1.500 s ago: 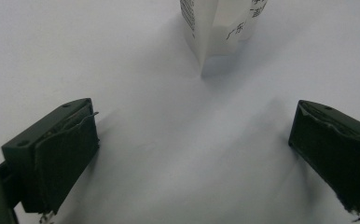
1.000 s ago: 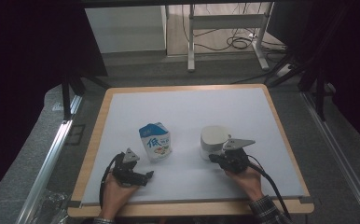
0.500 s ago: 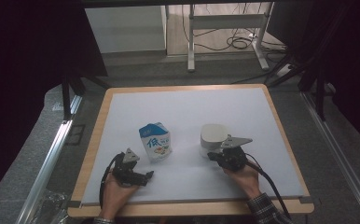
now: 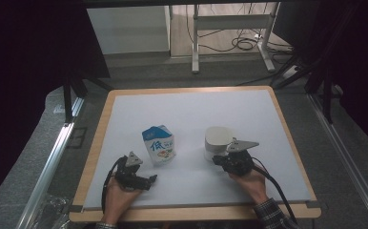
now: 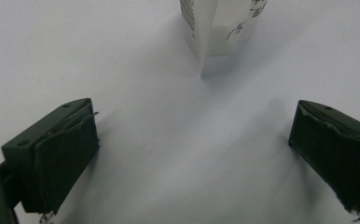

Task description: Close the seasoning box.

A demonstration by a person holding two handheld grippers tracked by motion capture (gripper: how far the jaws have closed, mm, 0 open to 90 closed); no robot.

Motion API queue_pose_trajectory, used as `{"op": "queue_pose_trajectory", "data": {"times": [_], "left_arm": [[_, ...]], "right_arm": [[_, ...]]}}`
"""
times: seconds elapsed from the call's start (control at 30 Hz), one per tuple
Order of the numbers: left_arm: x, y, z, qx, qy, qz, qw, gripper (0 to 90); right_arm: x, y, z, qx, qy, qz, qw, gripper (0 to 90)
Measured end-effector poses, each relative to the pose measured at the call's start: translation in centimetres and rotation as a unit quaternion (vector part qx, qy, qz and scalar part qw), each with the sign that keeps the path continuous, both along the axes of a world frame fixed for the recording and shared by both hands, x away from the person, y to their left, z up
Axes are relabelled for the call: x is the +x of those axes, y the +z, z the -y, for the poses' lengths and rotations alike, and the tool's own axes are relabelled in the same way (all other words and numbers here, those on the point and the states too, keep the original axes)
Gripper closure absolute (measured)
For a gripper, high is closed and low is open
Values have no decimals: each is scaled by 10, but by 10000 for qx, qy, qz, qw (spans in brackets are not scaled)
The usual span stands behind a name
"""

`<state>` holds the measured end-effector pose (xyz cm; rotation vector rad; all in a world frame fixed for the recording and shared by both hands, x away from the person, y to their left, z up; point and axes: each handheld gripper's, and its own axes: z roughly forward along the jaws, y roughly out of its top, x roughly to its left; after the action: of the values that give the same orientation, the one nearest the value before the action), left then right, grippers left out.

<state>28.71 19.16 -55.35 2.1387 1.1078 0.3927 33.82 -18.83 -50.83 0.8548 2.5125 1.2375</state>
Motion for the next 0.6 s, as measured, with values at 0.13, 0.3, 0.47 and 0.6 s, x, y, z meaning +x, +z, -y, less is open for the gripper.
{"op": "queue_pose_trajectory", "data": {"times": [0.13, 0.3, 0.47, 0.6], "left_arm": [[0, 0, 0, 1, -1, 0, 10000, 12], [0, 0, 0, 0, 0, 1, 10000, 12], [0, 0, 0, 1, 0, 1, 10000, 12], [0, 0, 0, 6, -2, -6, 10000, 12]], "right_arm": [[-3, 3, 1, 1, -5, 20, 10000, 739], [-9, 7, 2, -111, -6, 95, 9999, 617], [-13, 11, 5, -228, -110, 72, 9997, 512], [-15, 15, 10, -241, -243, 107, 9994, 488]]}}
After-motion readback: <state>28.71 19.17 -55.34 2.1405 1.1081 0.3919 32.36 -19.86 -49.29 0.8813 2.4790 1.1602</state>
